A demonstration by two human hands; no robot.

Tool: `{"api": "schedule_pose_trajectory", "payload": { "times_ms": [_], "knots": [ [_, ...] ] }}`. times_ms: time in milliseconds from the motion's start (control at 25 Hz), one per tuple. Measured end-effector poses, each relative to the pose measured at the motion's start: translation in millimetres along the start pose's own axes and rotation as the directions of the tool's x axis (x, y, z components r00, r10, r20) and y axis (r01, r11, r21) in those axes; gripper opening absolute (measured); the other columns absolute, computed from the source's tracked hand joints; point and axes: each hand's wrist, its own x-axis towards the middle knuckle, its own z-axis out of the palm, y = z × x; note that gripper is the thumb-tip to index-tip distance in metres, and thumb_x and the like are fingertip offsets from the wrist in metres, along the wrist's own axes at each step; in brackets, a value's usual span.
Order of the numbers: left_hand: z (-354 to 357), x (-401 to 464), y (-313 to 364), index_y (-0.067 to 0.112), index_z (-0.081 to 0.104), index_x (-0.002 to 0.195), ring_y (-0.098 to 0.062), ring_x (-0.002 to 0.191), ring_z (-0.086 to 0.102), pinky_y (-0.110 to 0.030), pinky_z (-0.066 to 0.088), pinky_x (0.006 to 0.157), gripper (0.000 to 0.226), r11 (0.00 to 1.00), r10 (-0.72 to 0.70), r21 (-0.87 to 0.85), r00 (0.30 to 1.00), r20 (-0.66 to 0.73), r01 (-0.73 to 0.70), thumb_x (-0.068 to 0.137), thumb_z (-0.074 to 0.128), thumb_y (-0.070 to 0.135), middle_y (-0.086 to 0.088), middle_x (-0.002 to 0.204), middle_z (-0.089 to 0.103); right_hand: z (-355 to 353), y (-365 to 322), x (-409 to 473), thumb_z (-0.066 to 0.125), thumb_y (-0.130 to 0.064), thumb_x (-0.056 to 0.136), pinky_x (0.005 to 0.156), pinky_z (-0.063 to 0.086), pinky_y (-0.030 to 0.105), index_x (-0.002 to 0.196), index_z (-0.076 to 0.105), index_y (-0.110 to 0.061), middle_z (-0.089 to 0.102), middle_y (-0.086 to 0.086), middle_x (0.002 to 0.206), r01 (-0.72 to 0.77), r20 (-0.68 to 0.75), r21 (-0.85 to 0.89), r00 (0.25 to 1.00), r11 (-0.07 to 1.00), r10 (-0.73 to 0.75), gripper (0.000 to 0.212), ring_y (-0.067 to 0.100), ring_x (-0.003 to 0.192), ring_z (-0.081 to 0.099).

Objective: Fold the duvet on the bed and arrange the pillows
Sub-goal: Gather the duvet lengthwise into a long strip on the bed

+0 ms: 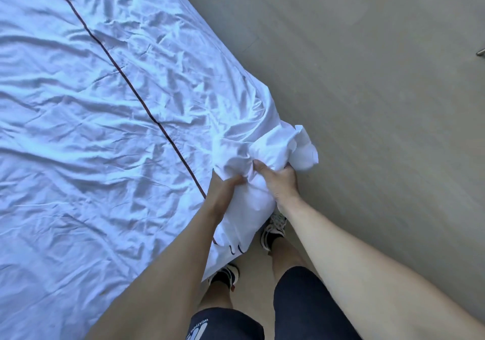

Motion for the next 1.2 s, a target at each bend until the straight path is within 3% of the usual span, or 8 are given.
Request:
{"api": "schedule_pose_trajectory", "payload": {
  "times_ms": [200,320,480,600,680,800,960,1200],
  "knots": [
    [-60.0,-62.5,-5.3,0.024,0.045,0.146,-0.004,0.129,0.045,-0.031,0.041,0.106,0.067,0.968,0.216,0.187,0.93,-0.297,-0.166,0.083,0.06,0.042,0.01,0.138,0.047,55.8,-30.5,-86.1,0.088,-0.025,0.075,0.094,0.058,0.038,0.101,0.077,-0.009,0.08,0.001,0.1,0.173,0.48,-0.163,0.874,0.971,-0.075,0.032,0.014,0.099,0.075],
    [-117.1,-102.5,7.1,0.012,0.057,0.075,-0.001,0.065,0.048,-0.03,0.04,0.063,0.01,0.964,0.259,0.081,0.822,-0.507,-0.254,0.078,0.049,0.017,0.005,0.073,0.052,109.3,-58.1,-140.1,0.089,-0.034,0.067,0.099,0.057,0.044,0.1,0.078,-0.015,0.08,0.001,0.102,0.336,0.664,-0.332,0.747,0.881,-0.034,0.039,0.019,0.104,0.074],
    [-206.4,-158.8,37.2,0.016,0.059,0.076,-0.019,0.053,0.056,-0.027,0.045,0.053,0.041,0.859,-0.126,-0.51,0.984,-0.126,0.045,0.084,0.052,0.055,-0.004,0.062,0.06,158.6,-74.4,-227.5,0.079,-0.04,0.066,0.093,0.057,0.047,0.089,0.075,-0.022,0.077,0.003,0.098,0.581,0.783,-0.539,0.612,0.61,0.109,0.029,0.02,0.099,0.072],
    [-256.4,-193.2,55.6,0.018,0.063,0.104,-0.021,0.082,0.068,-0.037,0.057,0.073,0.077,0.988,-0.144,0.075,0.987,0.077,0.139,0.059,0.066,0.081,-0.003,0.09,0.07,179.6,-50.2,-278.6,0.077,-0.04,0.073,0.094,0.055,0.042,0.11,0.069,-0.025,0.072,-0.002,0.112,0.683,0.826,-0.555,0.522,0.475,0.214,0.04,0.017,0.107,0.066],
    [-275.0,-210.6,64.2,0.018,0.065,0.114,-0.023,0.099,0.069,-0.044,0.058,0.084,0.092,0.821,-0.22,0.539,0.975,-0.003,0.187,0.052,0.071,0.086,-0.002,0.109,0.072,194.4,-27.2,-304.1,0.077,-0.04,0.078,0.1,0.05,0.036,0.129,0.059,-0.029,0.063,-0.009,0.128,0.708,0.824,-0.567,0.495,0.421,0.278,0.056,0.014,0.12,0.058],
    [-284.6,-209.2,43.2,0.015,0.063,0.099,-0.023,0.091,0.066,-0.035,0.052,0.07,0.06,0.608,-0.188,0.761,0.973,-0.136,0.224,0.068,0.079,0.065,-0.005,0.101,0.068,213.2,6.6,-321.0,0.078,-0.041,0.081,0.107,0.047,0.039,0.141,0.052,-0.025,0.056,-0.006,0.136,0.689,0.781,-0.624,0.534,0.368,0.324,0.067,0.017,0.13,0.051],
    [-290.5,-201.0,-6.6,0.015,0.053,0.093,-0.025,0.089,0.062,-0.031,0.047,0.065,0.029,0.713,-0.059,0.634,0.926,-0.373,0.301,0.08,0.072,0.033,-0.008,0.101,0.062,212.7,32.9,-315.3,0.075,-0.035,0.079,0.098,0.053,0.037,0.136,0.052,-0.023,0.061,-0.006,0.127,0.657,0.814,-0.581,0.487,0.481,0.319,0.062,0.012,0.118,0.058],
    [-322.3,-204.9,-29.6,0.009,0.062,0.097,-0.022,0.076,0.063,-0.03,0.046,0.062,0.031,0.959,-0.154,0.18,0.935,-0.319,0.22,0.081,0.077,0.03,-0.006,0.089,0.066,211.3,53.3,-324.1,0.077,-0.037,0.081,0.088,0.049,0.024,0.12,0.06,-0.036,0.067,-0.021,0.109,0.548,0.813,-0.548,0.525,0.632,0.25,0.043,-0.003,0.103,0.062]
  ]
}}
